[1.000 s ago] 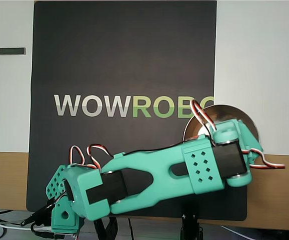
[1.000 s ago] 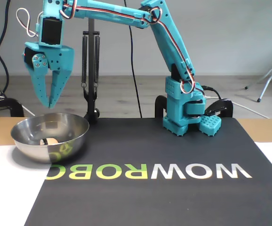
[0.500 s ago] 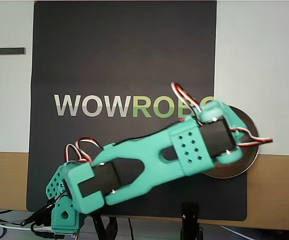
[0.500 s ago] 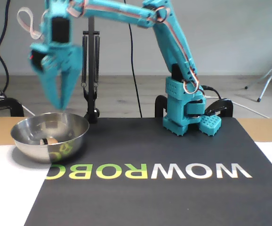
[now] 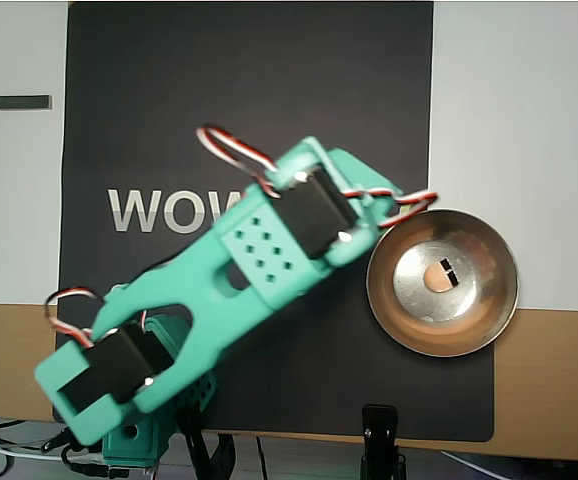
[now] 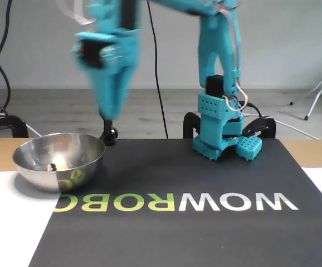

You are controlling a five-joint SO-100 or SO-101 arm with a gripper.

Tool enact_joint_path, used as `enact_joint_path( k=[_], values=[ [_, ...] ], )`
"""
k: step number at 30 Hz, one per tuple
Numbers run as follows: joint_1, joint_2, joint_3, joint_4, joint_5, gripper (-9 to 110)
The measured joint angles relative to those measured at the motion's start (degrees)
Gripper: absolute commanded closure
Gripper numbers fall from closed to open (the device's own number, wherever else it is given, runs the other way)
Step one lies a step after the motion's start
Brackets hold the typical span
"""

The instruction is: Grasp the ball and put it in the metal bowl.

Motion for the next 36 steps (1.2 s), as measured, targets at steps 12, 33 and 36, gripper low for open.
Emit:
enact_joint_path(
  k=[12, 33, 36],
  values=[
    [-14.9, 15.4, 14.9, -4.0, 10.1, 102],
    [-41.7, 24.8, 22.3, -11.2, 25.8, 102],
    [-44.8, 24.9, 24.0, -13.0, 27.1, 102]
  ],
)
